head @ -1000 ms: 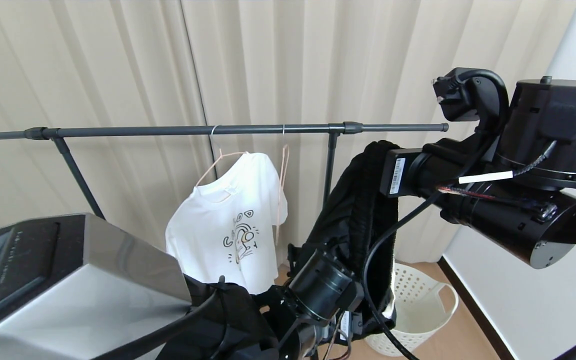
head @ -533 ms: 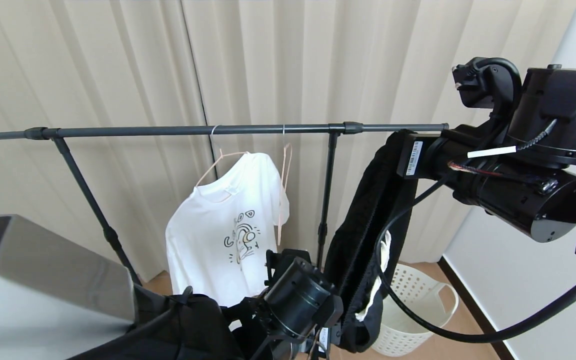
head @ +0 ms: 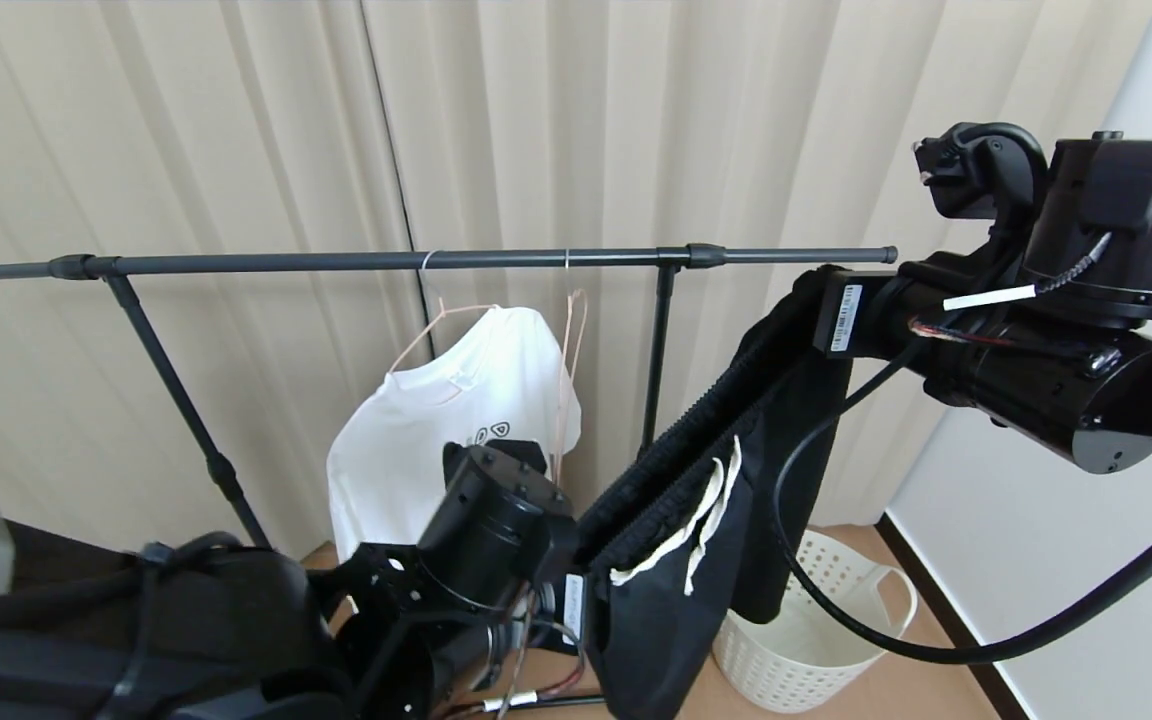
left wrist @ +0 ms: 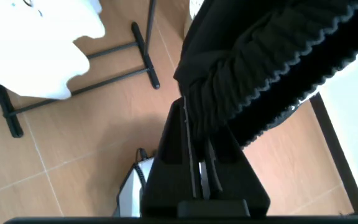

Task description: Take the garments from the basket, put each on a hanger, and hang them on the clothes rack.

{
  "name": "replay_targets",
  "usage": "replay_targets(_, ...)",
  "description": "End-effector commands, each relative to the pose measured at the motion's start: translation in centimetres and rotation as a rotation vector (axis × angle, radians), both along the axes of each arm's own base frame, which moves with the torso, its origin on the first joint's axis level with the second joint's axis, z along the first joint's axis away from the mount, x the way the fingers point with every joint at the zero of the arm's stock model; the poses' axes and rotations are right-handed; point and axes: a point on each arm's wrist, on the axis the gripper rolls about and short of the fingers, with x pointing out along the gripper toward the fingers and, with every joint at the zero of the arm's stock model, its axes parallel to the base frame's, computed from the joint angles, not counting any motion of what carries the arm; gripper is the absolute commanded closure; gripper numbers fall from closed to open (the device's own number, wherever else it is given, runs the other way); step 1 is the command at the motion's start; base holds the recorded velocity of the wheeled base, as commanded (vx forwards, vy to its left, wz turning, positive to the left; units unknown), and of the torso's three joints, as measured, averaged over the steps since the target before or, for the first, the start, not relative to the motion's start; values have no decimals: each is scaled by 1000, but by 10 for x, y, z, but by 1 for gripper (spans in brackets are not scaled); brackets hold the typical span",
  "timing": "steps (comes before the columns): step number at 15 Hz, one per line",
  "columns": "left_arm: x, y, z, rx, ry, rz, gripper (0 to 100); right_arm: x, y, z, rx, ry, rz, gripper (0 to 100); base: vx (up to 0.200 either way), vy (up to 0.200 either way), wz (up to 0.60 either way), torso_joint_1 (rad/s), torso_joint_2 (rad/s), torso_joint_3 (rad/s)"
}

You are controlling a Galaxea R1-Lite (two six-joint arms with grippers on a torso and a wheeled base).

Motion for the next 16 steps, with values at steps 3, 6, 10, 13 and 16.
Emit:
replay_targets(3, 20, 33, 52, -46, -164, 67, 100, -16, -11, -2, -83, 104, 9, 100, 0, 0, 0, 0, 0, 0)
replay_targets(6, 29, 41, 61, -28, -204, 84, 100, -26, -17, -11, -203, 162, 38, 100, 0, 0, 0, 0, 0, 0)
replay_targets(10, 35, 40, 71, -45, -237, 103, 100, -43, -12, -27, -331, 266, 119, 100, 0, 0, 0, 0, 0, 0)
replay_targets(13, 40, 45, 75, -49, -247, 124, 100, -44, -12, -34, -372, 321, 120, 100, 0, 0, 0, 0, 0, 0)
replay_targets(16, 43, 55, 69, -31, -232, 156, 100, -34, -25, -34, -387, 331, 65, 100, 0, 0, 0, 0, 0, 0)
